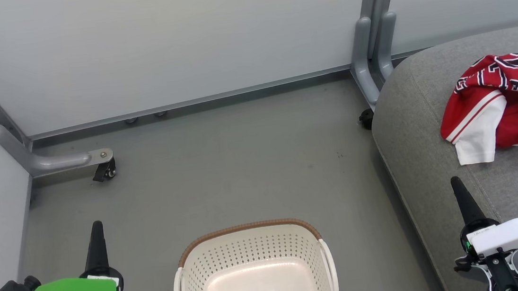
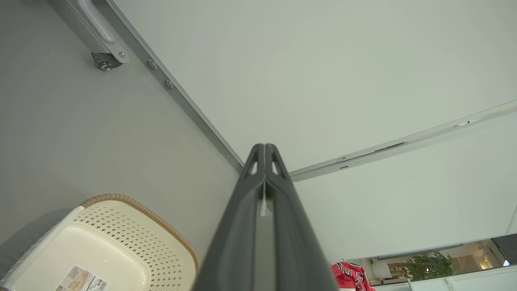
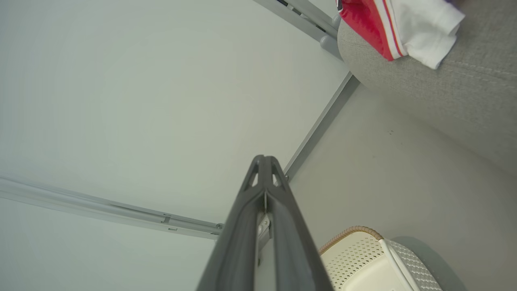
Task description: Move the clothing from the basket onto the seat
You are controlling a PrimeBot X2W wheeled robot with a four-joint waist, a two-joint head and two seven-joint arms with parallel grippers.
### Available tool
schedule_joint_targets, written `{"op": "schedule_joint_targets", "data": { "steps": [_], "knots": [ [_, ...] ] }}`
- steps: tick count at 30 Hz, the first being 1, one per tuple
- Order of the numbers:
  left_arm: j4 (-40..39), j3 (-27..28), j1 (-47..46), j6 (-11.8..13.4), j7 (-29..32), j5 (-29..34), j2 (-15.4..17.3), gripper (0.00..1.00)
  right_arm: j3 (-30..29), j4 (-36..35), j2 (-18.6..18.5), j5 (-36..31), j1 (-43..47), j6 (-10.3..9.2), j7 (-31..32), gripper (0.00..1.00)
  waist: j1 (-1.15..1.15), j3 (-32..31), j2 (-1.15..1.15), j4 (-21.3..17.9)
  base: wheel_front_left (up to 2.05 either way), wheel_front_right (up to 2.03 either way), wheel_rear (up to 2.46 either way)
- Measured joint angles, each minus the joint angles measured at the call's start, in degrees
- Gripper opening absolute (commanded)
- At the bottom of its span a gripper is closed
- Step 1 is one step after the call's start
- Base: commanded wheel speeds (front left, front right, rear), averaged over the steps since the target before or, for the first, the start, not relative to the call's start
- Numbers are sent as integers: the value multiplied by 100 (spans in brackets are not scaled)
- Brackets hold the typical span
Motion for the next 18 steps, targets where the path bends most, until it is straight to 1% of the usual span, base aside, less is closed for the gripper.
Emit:
{"op": "schedule_joint_targets", "data": {
  "steps": [18],
  "knots": [
    [-3,121,-60,-78,261,-992,-1,0,-90,77,-2,1009,-101,-1,259,0,0,8,0,-32,0,0,0]
  ]
}}
